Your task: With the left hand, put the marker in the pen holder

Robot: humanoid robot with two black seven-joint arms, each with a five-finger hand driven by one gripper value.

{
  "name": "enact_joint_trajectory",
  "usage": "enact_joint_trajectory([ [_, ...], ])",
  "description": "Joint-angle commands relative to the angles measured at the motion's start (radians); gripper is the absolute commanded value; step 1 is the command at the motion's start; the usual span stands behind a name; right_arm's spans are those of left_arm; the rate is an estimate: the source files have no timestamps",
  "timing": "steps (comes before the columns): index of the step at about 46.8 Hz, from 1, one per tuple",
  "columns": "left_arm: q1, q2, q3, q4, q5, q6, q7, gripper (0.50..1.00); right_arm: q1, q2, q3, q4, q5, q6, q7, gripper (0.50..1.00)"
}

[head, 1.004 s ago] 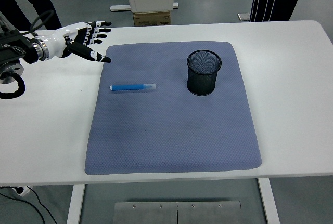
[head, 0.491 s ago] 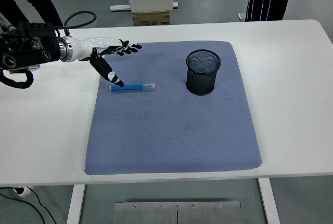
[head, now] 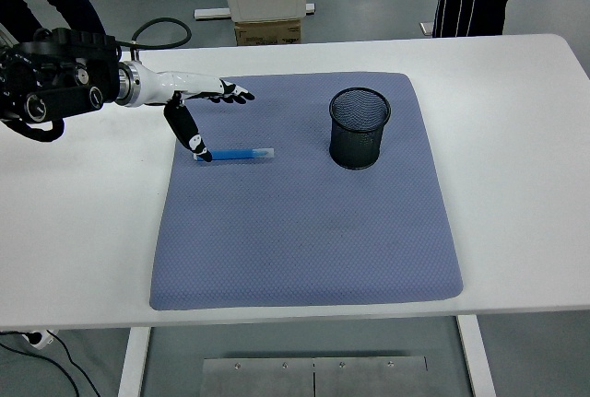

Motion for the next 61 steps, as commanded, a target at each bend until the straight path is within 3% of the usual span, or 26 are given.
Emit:
enact_joint_trajectory([
  [1,0.001,-0.02,0.016,0.009,0.0,0.001,0.0,1.0,0.0,0.0,0.0,0.0,0.0,0.0,0.0,1.0],
  [22,0.016,-0.132,0.028,0.027,0.0,0.002,0.0,1.0,0.0,0.0,0.0,0.0,0.0,0.0,-0.001,1.0],
  [27,0.018,-0.154,0.048,0.043,0.002,0.002,0.024,1.0,0.0,0.0,0.0,0.0,0.0,0.0,0.0,1.0],
  [61,0.035,-0.172,0.085,0.06,0.031,0.001,0.07,1.0,0.0,0.0,0.0,0.0,0.0,0.0,0.0,1.0],
])
